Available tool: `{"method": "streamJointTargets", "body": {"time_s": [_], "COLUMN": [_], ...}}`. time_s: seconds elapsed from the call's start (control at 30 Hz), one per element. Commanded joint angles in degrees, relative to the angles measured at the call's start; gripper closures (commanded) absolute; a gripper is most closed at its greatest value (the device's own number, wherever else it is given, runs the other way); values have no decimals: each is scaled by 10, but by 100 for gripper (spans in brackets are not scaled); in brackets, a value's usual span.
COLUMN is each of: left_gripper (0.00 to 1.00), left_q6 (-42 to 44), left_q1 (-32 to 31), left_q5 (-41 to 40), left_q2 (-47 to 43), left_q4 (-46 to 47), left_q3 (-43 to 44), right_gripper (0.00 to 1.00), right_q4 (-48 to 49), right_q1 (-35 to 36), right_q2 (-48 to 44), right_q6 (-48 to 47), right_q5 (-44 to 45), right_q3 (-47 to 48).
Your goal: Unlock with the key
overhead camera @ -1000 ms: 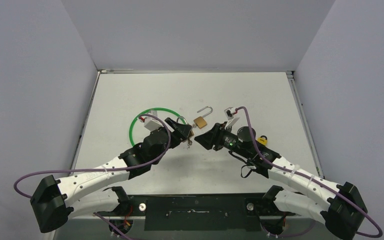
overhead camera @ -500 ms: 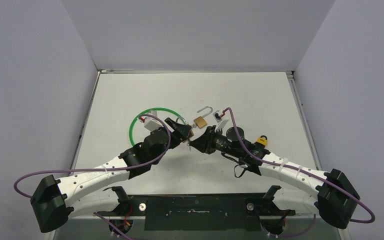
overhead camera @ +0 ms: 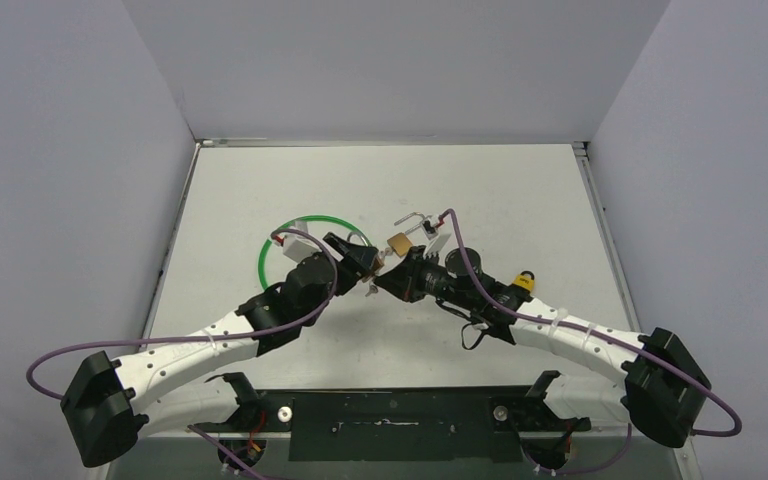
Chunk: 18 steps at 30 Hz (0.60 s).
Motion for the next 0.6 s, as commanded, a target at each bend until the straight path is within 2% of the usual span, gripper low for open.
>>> {"method": "streamJointTargets", "body": {"time_s": [0.0, 0.13, 0.23, 0.4, 0.57], "left_gripper": [100, 100, 100, 100, 100], "left_q6": [-71, -80, -82, -78, -46], "left_q1": [-13, -13, -13, -13, -12], "left_q5": [104, 136, 143, 138, 138], "left_q2": [-8, -2, -4, -19, -34], "left_q4": [86, 89, 112, 217, 302], "left_q3": [21, 23, 12, -36, -58], "right_gripper": [100, 100, 100, 100, 100], "right_q4": [49, 36, 74, 202, 307], "right_q1": [2, -1, -12, -62, -84], "right_q2": [29, 54, 60, 35, -4], "right_q6": [-32, -56, -19, 159, 313], "right_q5": [54, 64, 39, -35, -52], "right_q3": [64, 90, 79, 13, -56]}}
